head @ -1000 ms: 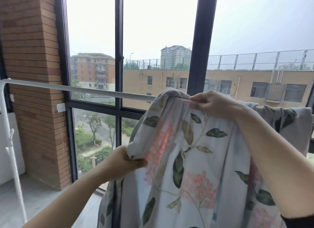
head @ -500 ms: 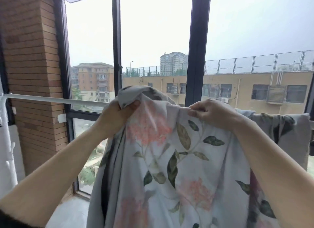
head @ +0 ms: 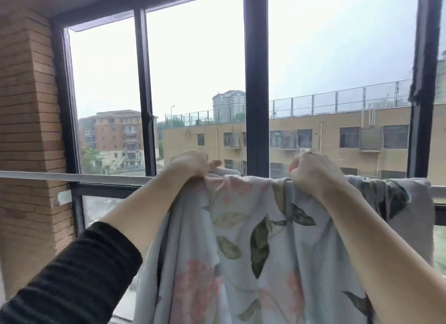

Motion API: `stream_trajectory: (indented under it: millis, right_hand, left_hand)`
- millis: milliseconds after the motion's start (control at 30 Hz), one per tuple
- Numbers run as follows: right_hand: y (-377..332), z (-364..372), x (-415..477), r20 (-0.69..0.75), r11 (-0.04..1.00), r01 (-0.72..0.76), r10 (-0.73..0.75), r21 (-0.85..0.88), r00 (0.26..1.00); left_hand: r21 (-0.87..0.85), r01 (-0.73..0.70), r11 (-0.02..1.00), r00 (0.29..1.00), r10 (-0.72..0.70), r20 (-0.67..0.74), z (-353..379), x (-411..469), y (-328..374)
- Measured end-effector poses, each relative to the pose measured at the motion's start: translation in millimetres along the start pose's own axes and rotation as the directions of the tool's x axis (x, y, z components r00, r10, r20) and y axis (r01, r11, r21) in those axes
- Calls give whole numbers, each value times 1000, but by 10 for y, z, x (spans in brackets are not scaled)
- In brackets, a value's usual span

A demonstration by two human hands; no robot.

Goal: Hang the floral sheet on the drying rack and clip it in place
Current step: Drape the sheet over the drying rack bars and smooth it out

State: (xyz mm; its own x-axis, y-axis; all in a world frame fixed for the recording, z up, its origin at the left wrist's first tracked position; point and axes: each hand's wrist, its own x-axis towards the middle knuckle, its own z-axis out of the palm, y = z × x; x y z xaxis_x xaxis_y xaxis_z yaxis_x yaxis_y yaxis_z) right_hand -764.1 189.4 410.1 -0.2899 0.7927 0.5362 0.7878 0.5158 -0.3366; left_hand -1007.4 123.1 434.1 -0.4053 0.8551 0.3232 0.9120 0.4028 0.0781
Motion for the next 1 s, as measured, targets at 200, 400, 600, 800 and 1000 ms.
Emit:
stream_trajectory:
  millis: [200, 400, 600, 800, 1000]
  right_hand:
    - [-156, -82, -224, 13, 970, 198, -201, 144, 979]
    - [-607, 78, -316, 45, 857, 472, -491, 208, 870]
    - [-792, 259, -220, 199, 867, 495, -496, 61, 845]
    - [-736, 262, -77, 258, 883, 446, -469, 144, 845]
    - [-750, 333, 17, 259, 874, 462, -486, 151, 835]
  left_hand:
    - [-172, -72, 982, 987, 46, -152, -15, -67, -155]
    - [-273, -90, 958, 982, 40, -184, -11, -112, -170]
    - [-267, -97, 959, 949, 9, -314, 38, -190, -214]
    - [-382, -276, 882, 860, 49, -508, 32, -408, -368]
    - [-493, -289, 821, 803, -73, -592, 254, -711, -617]
